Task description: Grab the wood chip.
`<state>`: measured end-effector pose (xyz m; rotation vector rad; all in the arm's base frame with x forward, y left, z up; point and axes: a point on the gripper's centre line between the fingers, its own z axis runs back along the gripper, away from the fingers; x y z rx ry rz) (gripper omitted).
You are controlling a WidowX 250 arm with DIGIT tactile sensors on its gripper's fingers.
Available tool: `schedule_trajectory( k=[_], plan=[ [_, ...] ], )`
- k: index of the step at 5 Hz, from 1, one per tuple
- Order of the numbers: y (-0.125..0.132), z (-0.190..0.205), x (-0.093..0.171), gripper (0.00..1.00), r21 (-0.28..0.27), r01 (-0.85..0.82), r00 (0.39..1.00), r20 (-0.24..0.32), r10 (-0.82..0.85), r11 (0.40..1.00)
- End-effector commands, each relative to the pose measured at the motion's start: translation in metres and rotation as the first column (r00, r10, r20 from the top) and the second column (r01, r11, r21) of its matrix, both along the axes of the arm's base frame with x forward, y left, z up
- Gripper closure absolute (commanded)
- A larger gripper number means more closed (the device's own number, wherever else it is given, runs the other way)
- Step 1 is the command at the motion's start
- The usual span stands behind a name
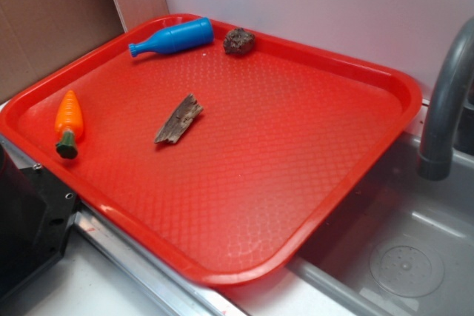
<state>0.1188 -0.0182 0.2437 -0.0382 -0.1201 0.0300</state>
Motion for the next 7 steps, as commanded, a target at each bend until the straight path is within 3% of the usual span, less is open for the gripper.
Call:
schedule_trajectory(
  k=[1,2,4,6,7],
  plan=[
    [0.0,0.0,0.0,0.0,0.0,0.0,1.0,0.0,0.0,1.0],
    [-0.016,-0.04,0.031,0.0,0.012,0.061,0.998,-0.022,-0.061,0.998],
    [-0.027,-0.113,0.08,0.0,0.038,-0.011,1.0,0.024,0.01,0.999],
    [-0.013,-0.174,0.104,0.0,0.05,-0.003,0.999,0.036,0.001,0.999],
    [-0.004,-0.205,0.114,0.0,0.003,0.048,0.999,-0.005,-0.048,0.999]
  ],
)
